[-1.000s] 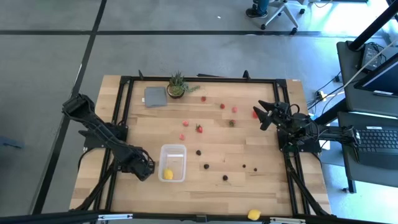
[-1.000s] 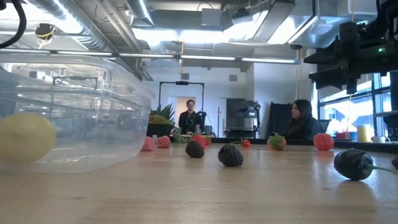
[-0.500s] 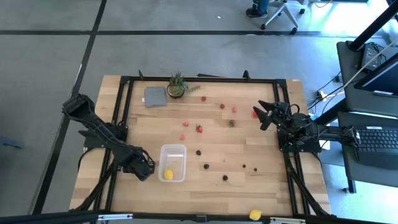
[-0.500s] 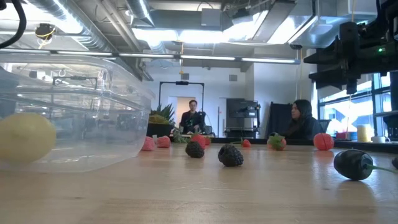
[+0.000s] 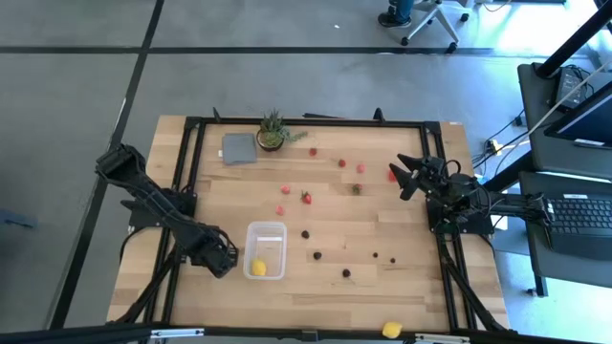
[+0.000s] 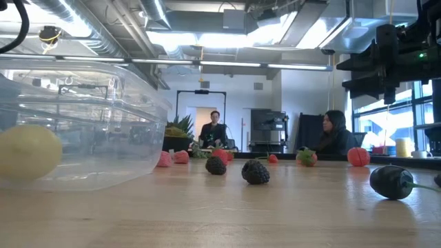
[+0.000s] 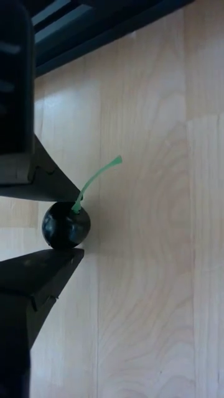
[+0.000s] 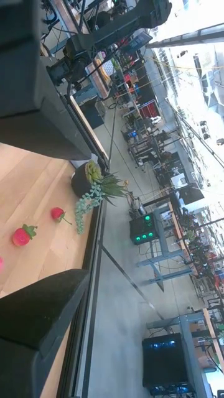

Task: Pick and placing Produce into tupperware
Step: Put the black cherry into the transparent bin

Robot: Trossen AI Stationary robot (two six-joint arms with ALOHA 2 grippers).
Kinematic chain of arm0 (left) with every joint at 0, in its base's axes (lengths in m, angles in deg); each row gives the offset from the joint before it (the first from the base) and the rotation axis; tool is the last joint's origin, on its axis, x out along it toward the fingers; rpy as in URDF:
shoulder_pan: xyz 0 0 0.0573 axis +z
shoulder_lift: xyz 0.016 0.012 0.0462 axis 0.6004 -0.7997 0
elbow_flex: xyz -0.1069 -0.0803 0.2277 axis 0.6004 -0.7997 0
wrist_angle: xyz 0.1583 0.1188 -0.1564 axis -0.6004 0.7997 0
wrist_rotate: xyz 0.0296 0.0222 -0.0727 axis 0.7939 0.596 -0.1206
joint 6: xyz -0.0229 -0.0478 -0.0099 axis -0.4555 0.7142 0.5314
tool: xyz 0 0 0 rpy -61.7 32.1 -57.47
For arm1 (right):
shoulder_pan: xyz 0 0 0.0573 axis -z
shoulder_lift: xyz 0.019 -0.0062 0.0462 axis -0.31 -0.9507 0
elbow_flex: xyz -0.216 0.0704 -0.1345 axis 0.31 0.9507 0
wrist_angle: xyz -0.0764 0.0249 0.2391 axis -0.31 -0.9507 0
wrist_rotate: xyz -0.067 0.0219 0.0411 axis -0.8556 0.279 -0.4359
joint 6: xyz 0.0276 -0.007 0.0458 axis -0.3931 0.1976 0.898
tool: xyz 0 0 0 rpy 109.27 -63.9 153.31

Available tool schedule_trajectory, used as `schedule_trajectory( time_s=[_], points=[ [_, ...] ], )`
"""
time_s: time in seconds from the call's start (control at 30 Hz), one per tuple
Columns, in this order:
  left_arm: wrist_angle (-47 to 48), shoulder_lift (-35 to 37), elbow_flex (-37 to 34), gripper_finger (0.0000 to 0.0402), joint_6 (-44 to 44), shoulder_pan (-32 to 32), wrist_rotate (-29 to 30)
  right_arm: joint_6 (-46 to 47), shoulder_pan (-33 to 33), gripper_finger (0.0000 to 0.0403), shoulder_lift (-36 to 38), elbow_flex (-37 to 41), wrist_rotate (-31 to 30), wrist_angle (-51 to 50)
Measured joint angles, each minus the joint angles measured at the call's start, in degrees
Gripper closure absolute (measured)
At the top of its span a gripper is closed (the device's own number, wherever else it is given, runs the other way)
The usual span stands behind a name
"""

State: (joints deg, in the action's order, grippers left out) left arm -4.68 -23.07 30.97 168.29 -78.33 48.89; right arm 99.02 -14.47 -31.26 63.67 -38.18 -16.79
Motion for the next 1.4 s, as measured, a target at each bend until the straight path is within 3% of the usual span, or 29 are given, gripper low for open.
schedule_trajectory(
  time_s=[0.2, 0.43, 0.7, 0.8, 0.97, 1.07, 1.4],
  points=[
    [-3.1, 0.4, -0.1, 0.0290, -1.2, 0.1, 0.1, 0.0, 0.0, 0.0100, 0.0, 0.0, 0.0, 0.0],
    [-4.1, 6.6, 0.0, 0.0299, -3.4, 0.1, 1.9, 0.0, 0.0, 0.0100, 0.0, 0.0, 0.0, 0.0],
    [-3.0, 16.5, 0.0, 0.0290, -7.3, 1.5, 17.5, 0.0, 0.0, 0.0100, 0.0, 0.0, 0.0, 0.0],
    [-5.7, 19.3, 0.0, 0.0297, -13.6, 3.5, 22.4, 0.0, 0.0, 0.0100, 0.0, 0.0, 0.0, 0.1],
    [-12.6, 22.0, 0.0, 0.0300, -26.2, 8.0, 25.9, 0.1, 0.0, 0.0100, 0.0, 0.0, 0.0, 0.1],
    [-17.1, 21.5, 0.0, 0.0294, -32.3, 11.7, 25.2, 0.2, 0.0, 0.0100, 0.0, 0.0, 0.0, 0.1],
    [-27.4, 11.1, 0.0, 0.0303, -46.7, 22.9, 11.9, 0.2, 0.0, 0.0100, 0.0, 0.0, 0.0, 0.1]
  ],
)
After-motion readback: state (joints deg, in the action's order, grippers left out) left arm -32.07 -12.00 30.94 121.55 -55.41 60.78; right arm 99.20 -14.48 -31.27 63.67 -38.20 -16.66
